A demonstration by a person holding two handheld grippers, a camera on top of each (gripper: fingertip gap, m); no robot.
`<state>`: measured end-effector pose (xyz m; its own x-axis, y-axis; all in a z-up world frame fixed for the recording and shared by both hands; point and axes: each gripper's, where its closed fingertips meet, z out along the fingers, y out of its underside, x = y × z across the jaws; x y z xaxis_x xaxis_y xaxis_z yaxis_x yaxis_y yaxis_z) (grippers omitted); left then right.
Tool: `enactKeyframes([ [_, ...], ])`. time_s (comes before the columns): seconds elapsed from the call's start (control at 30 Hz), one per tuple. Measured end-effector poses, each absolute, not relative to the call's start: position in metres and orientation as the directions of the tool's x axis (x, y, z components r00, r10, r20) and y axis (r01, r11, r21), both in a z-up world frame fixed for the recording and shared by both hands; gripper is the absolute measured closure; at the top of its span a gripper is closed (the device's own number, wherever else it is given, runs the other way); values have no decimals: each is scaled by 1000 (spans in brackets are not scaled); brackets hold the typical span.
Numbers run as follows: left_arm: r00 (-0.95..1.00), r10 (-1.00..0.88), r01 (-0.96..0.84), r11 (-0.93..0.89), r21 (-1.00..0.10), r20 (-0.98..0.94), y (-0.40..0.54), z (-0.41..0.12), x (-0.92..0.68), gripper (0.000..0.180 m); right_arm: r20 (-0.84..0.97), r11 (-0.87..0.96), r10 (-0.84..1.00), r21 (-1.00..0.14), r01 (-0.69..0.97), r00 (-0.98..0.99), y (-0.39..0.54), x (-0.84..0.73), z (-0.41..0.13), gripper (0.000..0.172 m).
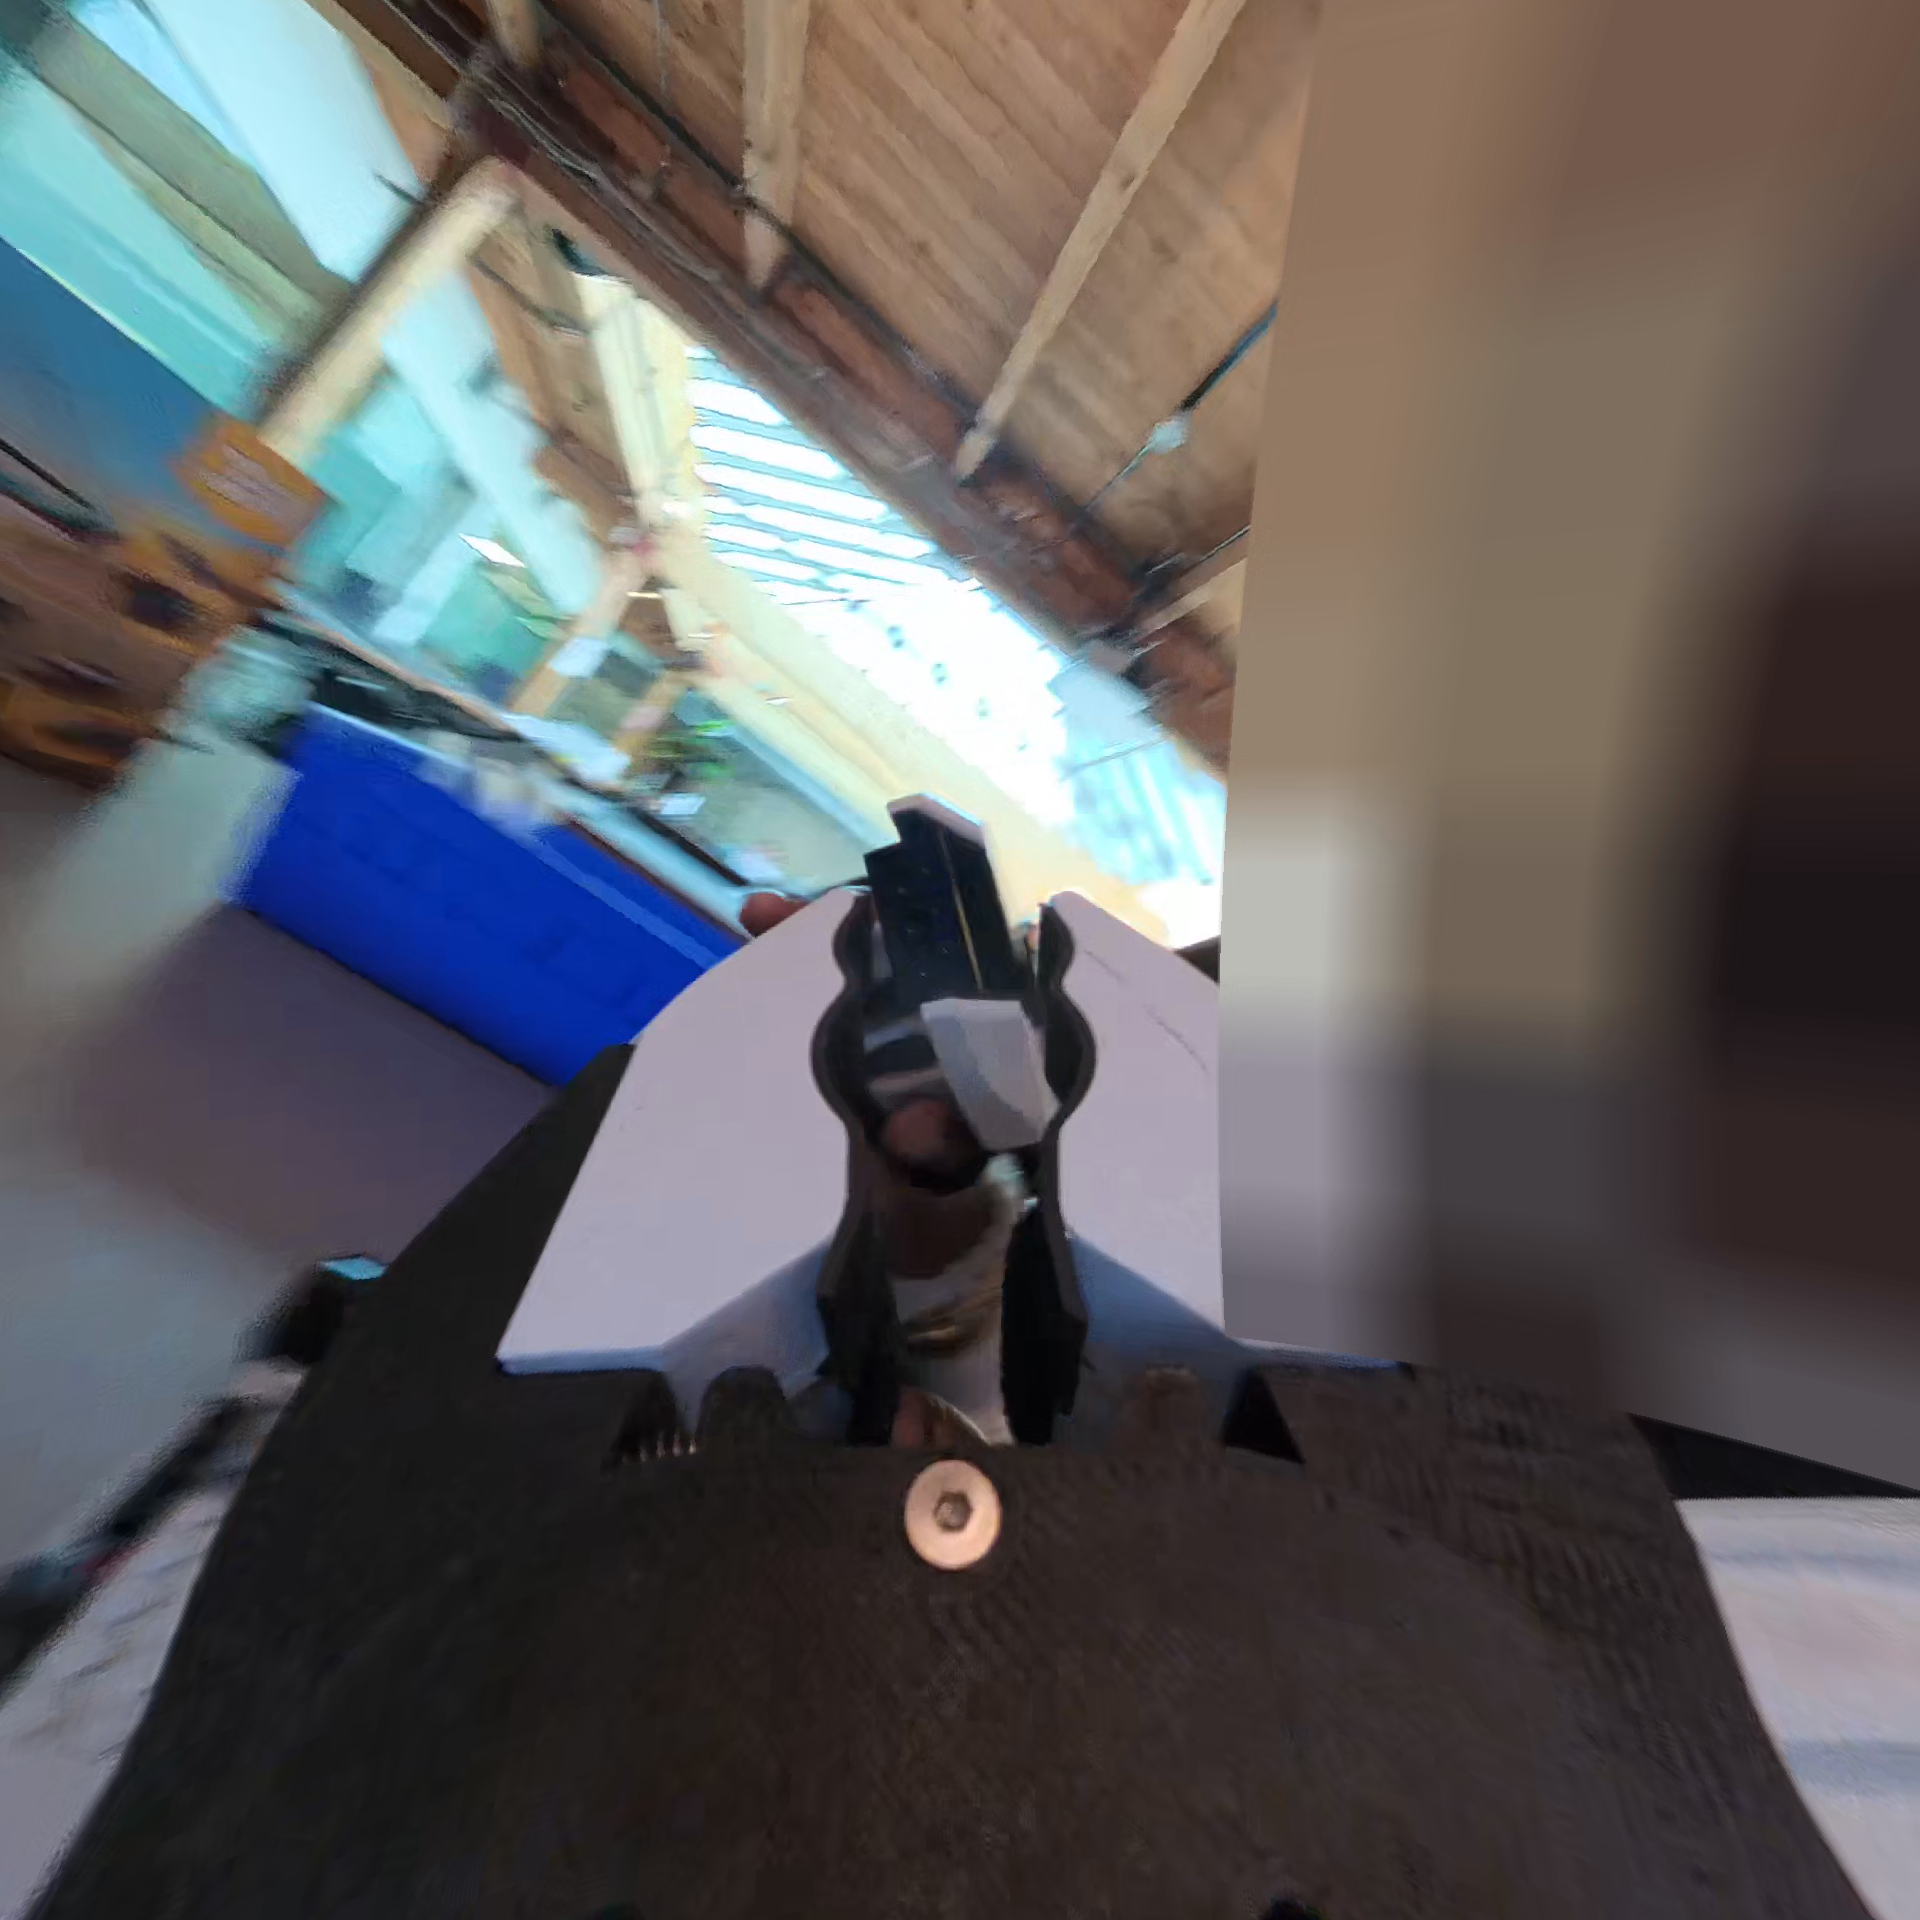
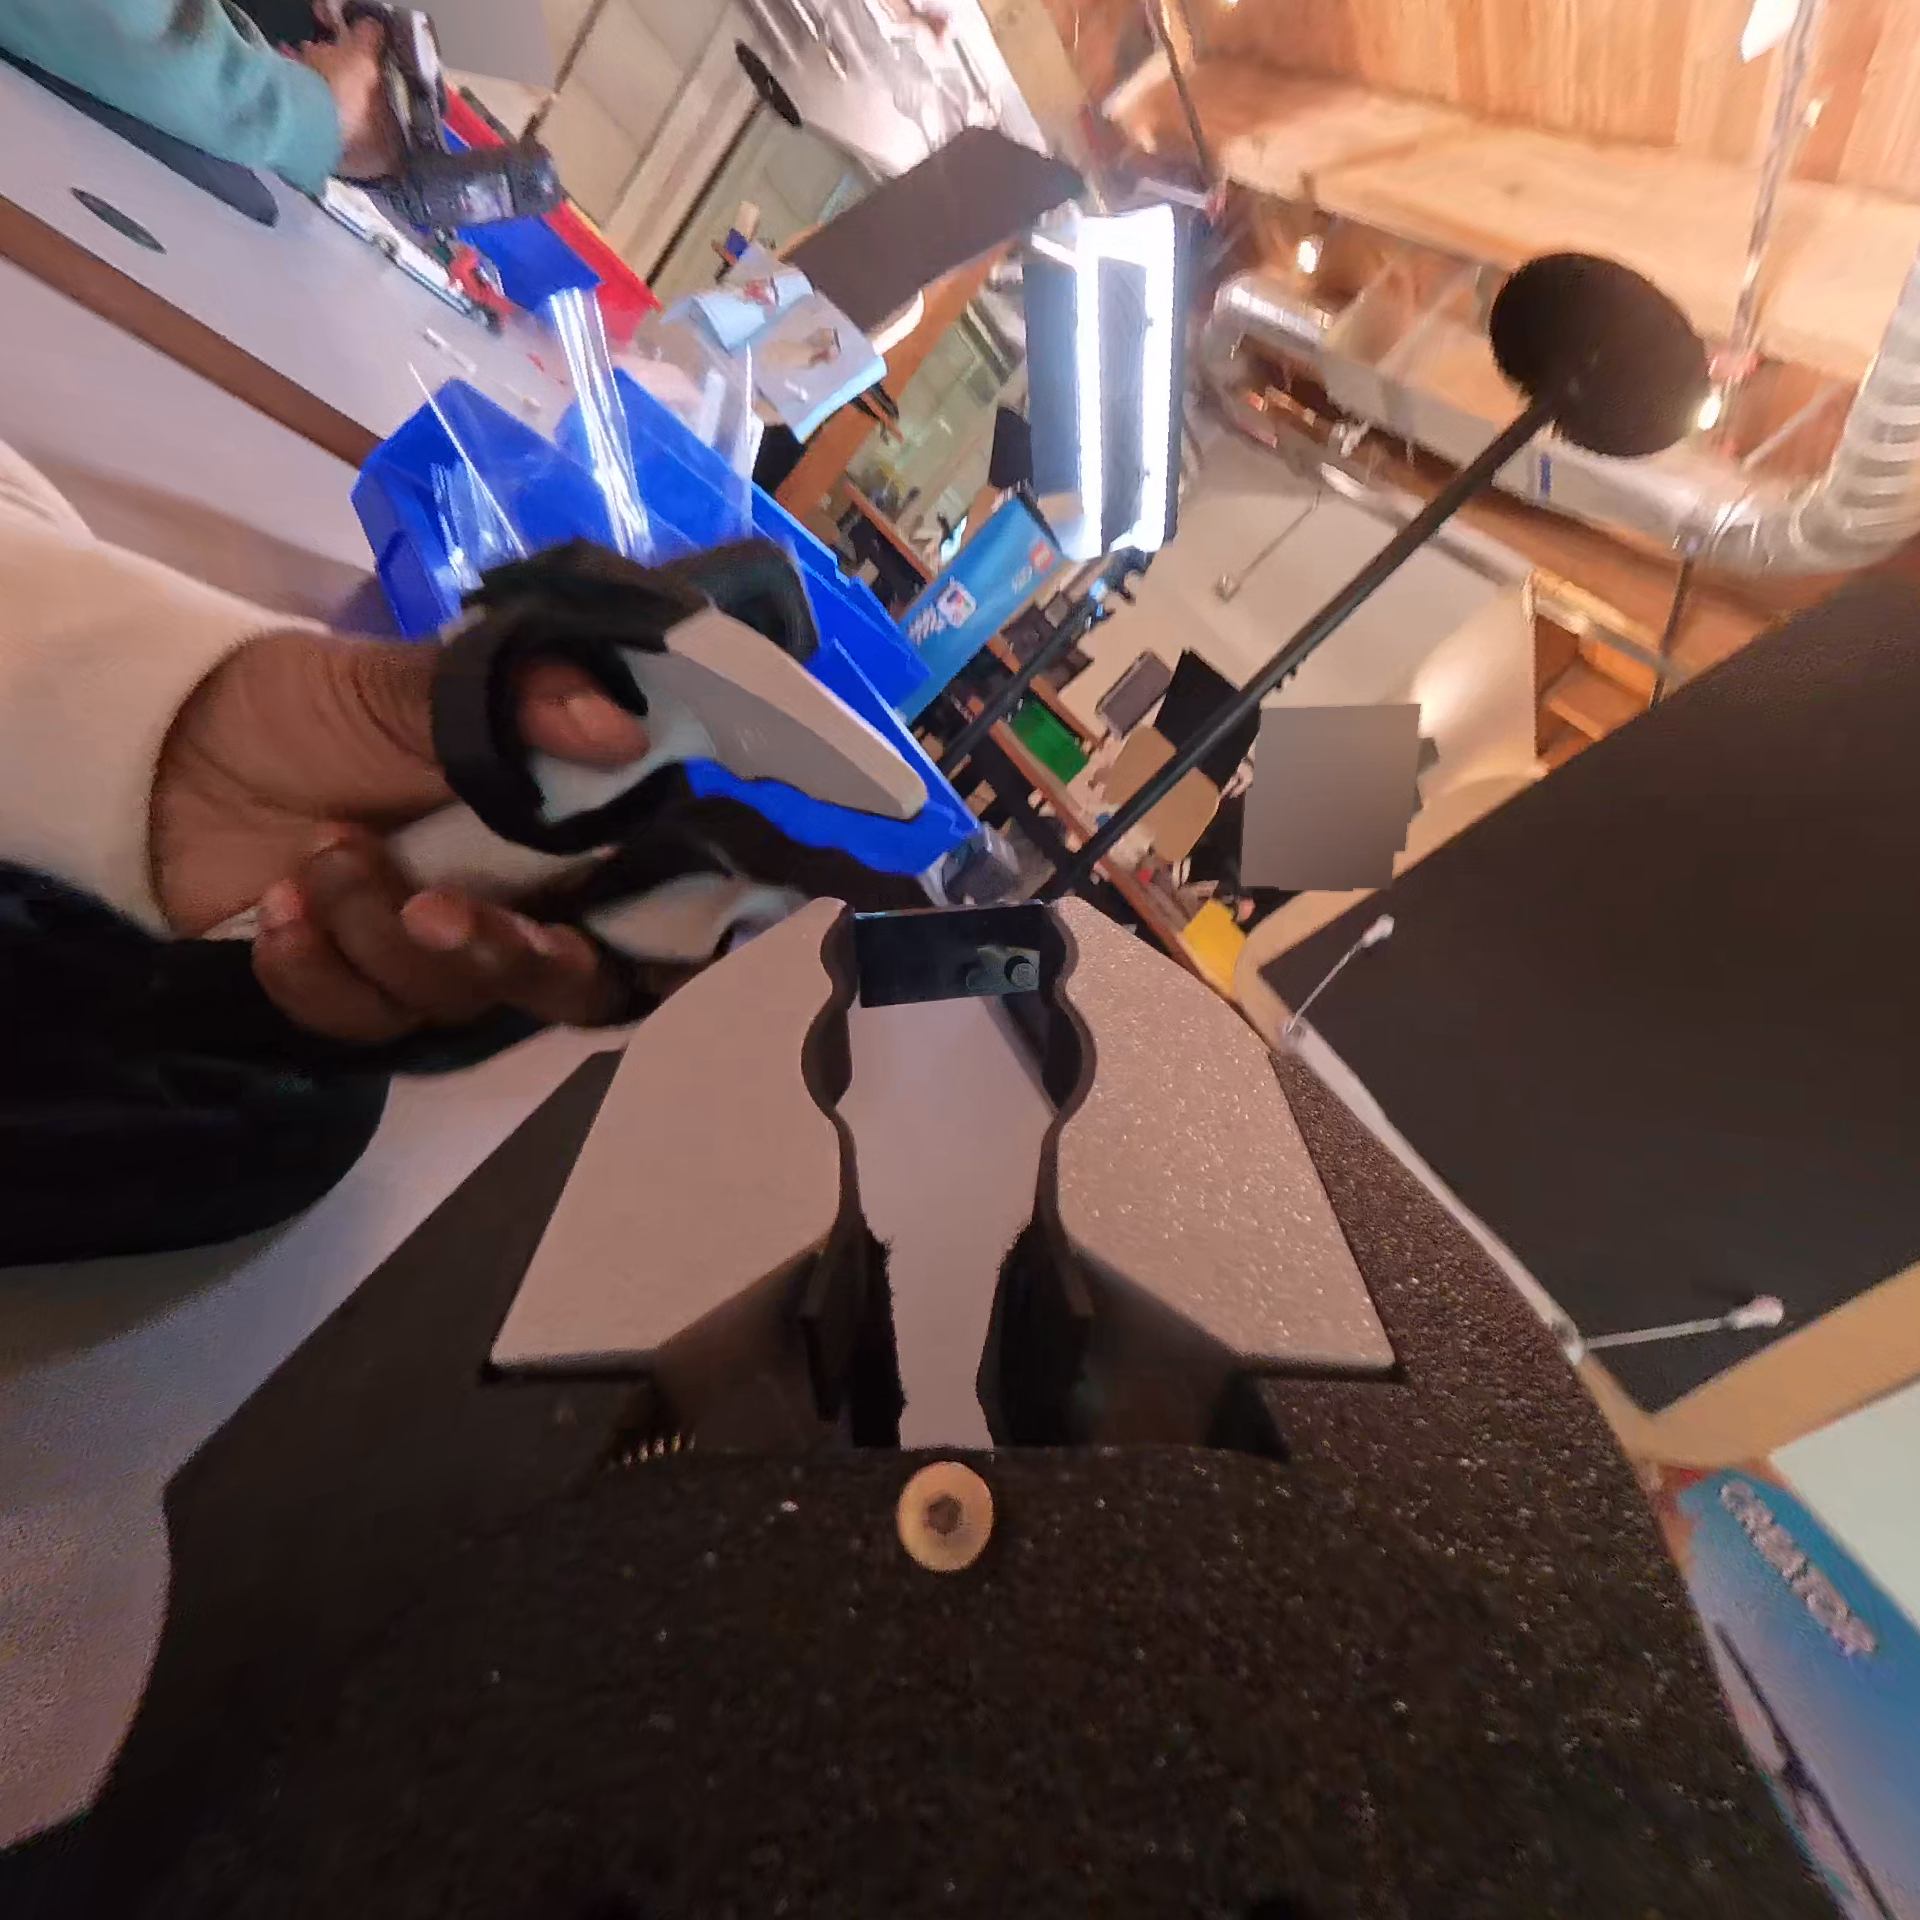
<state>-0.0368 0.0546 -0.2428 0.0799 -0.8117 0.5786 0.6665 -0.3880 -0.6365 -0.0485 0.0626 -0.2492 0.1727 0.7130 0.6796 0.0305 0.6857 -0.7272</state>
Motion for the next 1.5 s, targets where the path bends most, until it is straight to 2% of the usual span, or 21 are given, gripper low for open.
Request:
enactKeyframes([
  [0.03,244,-814,610,-294,-736,528,59,-248,-38,149,677,676,715,-733,71,177,70,-47,-255,139],
  [0.1,583,-739,388,-114,-915,339,71,-262,-46,150,724,694,660,-689,206,198,86,-46,-270,138],
  [0.17,750,-633,225,-33,-974,194,80,-271,-56,166,777,714,598,-627,310,196,93,-47,-281,138],
  [0.23,740,-642,200,-72,-977,198,81,-278,-48,172,810,730,556,-583,358,185,93,-51,-286,138],
  [0.37,662,-692,221,-187,-957,288,79,-290,-33,167,844,753,514,-529,391,153,90,-53,-292,138],
  [0.43,667,-684,216,-202,-955,295,81,-294,-33,175,848,758,510,-522,392,143,88,-53,-293,138],
  [0.5,662,-693,212,-192,-958,285,79,-293,-33,175,854,768,500,-516,379,148,86,-53,-291,138],
  [0.57,661,-701,219,-159,-963,267,78,-288,-34,176,838,769,521,-544,334,165,82,-51,-284,138],
  [0.67,764,-624,203,-4,-979,161,75,-264,-59,176,763,736,616,-646,201,198,76,-39,-269,128],
  [0.73,874,-484,138,144,-980,52,61,-232,-96,176,698,685,669,-712,152,255,86,-24,-264,126],
  [0.8,979,-200,10,265,-964,-44,32,-193,-156,176,633,625,707,-768,139,316,102,-7,-265,126],
  [0.87,993,121,-55,328,-943,-16,-17,-162,-228,176,555,556,749,-824,112,362,114,5,-268,126],
  [0.9,970,240,-51,343,-938,35,-42,-155,-260,176,512,520,771,-849,89,380,118,9,-269,126],
  [0.97,927,346,27,318,-948,143,-73,-163,-307,176,445,465,808,-884,46,387,120,12,-268,126],
  [1.07,889,326,253,235,-939,321,-79,-200,-349,175,431,452,819,-891,36,378,118,12,-267,127],
  [1.17,847,322,394,154,-906,424,-71,-230,-372,176,458,469,804,-880,68,378,118,12,-271,126],
  [1.2,840,310,419,153,-895,446,-69,-233,-375,167,463,473,801,-878,75,378,118,12,-271,126],
  [1.3,839,290,425,181,-887,461,-66,-226,-375,150,455,466,804,-882,69,382,119,13,-271,126],
  [1.4,848,327,385,161,-908,418,-67,-226,-375,144,425,443,818,-895,48,387,121,15,-269,127],
  [1.5,884,286,297,268,-917,370,-70,-203,-359,139,380,408,832,-913,19,404,125,18,-267,127],
])
